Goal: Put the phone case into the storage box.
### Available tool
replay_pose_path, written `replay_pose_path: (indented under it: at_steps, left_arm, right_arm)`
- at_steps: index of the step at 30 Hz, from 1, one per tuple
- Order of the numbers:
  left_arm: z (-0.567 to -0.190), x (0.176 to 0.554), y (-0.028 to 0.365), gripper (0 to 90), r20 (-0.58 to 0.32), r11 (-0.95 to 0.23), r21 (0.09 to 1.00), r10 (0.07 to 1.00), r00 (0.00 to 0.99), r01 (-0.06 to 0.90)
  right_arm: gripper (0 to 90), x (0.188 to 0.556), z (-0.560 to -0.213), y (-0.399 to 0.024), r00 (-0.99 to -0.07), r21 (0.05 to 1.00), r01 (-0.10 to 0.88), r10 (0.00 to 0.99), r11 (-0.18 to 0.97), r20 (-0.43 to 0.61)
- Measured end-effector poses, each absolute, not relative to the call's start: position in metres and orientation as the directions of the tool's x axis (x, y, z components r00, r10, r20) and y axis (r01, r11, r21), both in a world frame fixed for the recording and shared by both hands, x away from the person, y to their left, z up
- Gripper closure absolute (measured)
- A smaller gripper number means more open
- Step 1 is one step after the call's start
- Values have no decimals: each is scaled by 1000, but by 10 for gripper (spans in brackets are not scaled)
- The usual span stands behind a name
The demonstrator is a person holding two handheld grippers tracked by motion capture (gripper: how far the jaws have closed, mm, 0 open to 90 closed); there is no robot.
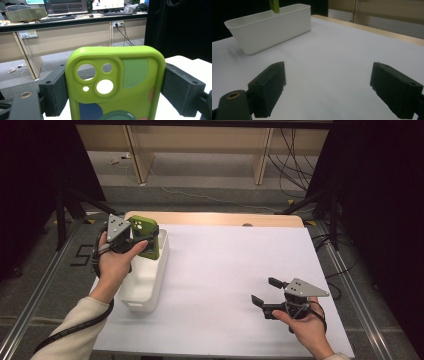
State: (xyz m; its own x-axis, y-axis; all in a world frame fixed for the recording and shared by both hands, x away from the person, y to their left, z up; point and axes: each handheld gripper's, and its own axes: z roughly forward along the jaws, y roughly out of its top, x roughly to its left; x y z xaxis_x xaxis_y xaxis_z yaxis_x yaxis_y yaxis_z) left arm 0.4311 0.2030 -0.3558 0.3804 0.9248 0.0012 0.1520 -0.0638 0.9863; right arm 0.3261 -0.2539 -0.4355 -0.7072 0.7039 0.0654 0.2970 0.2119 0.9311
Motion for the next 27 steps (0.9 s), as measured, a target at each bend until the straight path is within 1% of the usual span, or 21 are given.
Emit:
replay_pose_path:
  at_steps: [7,27]
  left_arm:
    - [-358,437,203,162,-2,-69,983,925,381,171]
    - [-358,449,203,162,2,-76,980,929,370,184]
  right_arm:
    - [143,326,-436,-254,-706,929,302,704,212,69]
    - [143,327,-437,-254,-709,929,302,702,213,69]
